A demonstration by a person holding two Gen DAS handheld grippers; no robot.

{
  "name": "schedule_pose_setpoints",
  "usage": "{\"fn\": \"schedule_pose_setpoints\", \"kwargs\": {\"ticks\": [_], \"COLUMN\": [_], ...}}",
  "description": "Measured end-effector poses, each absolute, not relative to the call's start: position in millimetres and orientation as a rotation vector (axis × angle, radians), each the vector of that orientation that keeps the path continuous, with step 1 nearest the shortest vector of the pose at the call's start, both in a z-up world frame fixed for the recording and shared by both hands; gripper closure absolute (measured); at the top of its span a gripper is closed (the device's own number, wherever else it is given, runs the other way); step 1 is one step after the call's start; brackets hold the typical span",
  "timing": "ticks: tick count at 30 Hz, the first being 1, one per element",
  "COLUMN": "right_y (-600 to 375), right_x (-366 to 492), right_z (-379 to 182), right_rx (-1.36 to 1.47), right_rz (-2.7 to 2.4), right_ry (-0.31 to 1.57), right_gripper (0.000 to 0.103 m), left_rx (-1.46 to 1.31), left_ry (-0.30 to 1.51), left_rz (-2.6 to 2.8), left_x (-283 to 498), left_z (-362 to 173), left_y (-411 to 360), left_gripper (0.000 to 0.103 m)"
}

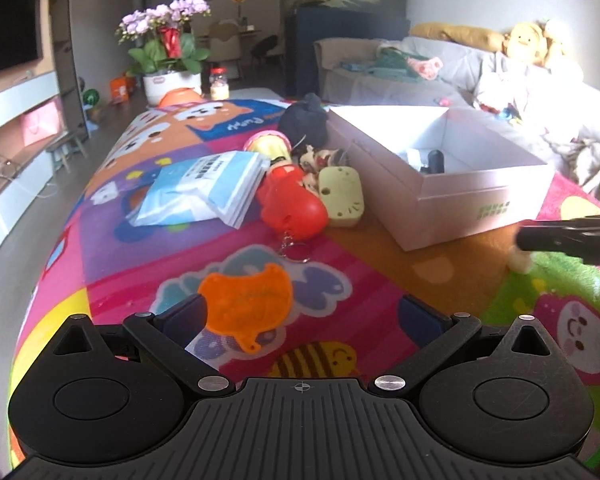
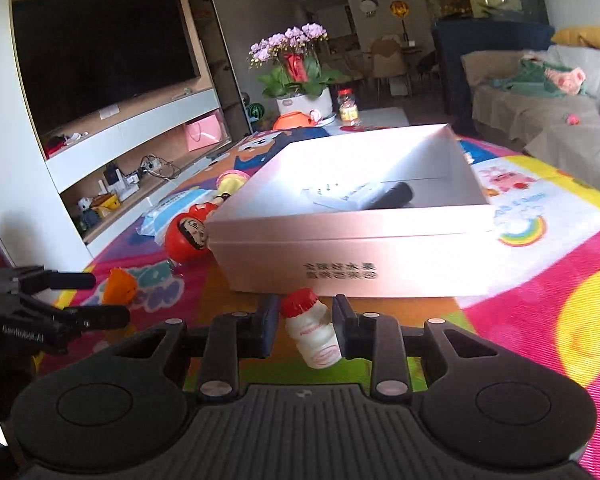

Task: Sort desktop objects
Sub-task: 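Set the white bottle upright on the mat beside the box, then grasp the orange cat-shaped toy with the left gripper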

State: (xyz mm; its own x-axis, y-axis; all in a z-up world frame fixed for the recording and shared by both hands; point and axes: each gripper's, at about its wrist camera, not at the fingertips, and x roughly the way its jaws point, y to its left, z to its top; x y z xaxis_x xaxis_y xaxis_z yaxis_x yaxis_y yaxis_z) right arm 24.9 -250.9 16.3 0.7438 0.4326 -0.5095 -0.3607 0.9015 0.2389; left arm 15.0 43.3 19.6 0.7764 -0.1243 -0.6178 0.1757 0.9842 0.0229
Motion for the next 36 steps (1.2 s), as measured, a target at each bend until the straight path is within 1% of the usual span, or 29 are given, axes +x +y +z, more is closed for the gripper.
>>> {"fn": "schedule_pose_setpoints", "kwargs": {"ticks": [2,4,5,6,12,18,22,26,36], "right_y": [-257.1,-263.7,-265.9,-266.9,-262.1,-262.1,-259.0,-255.6,-253.9], "right_x": [18.6,13.2,11.6,8.7,-4.7,-2.1,0.1,2.5,17.2], "right_z": [15.8,17.1,18.3,18.9,19.6,18.1,16.8,15.2,6.2], "right_rx": [0.129,0.135,0.133,0.128,0.069,0.073,0.056,0.043,0.051], "right_rz": [0.414,0.397,0.388,0.379,0.401,0.403,0.407,0.410,0.395], "right_ry": [0.586,0.579,0.575,0.568,0.555,0.579,0.593,0.613,0.726], "right_gripper": [0.058,0.044,0.028,0.017,0.003,0.000,0.000,0.000,0.000], "left_rx": [0.084,0.084,0.085,0.085,0.041,0.033,0.020,0.081,0.134], "left_ry": [0.672,0.680,0.683,0.684,0.725,0.723,0.718,0.682,0.647], "left_rz": [-0.143,-0.126,-0.117,-0.107,-0.048,-0.063,-0.191,-0.286,-0.167], "left_x": [16.6,18.4,19.5,20.6,33.2,41.9,39.2,26.4,29.1], "left_z": [18.9,18.1,18.0,17.7,11.4,7.6,7.8,8.4,10.6], "left_y": [43.7,44.6,45.3,46.3,55.2,53.7,42.6,23.3,22.4], "left_gripper": [0.000,0.000,0.000,0.000,0.000,0.000,0.000,0.000,0.000]}}
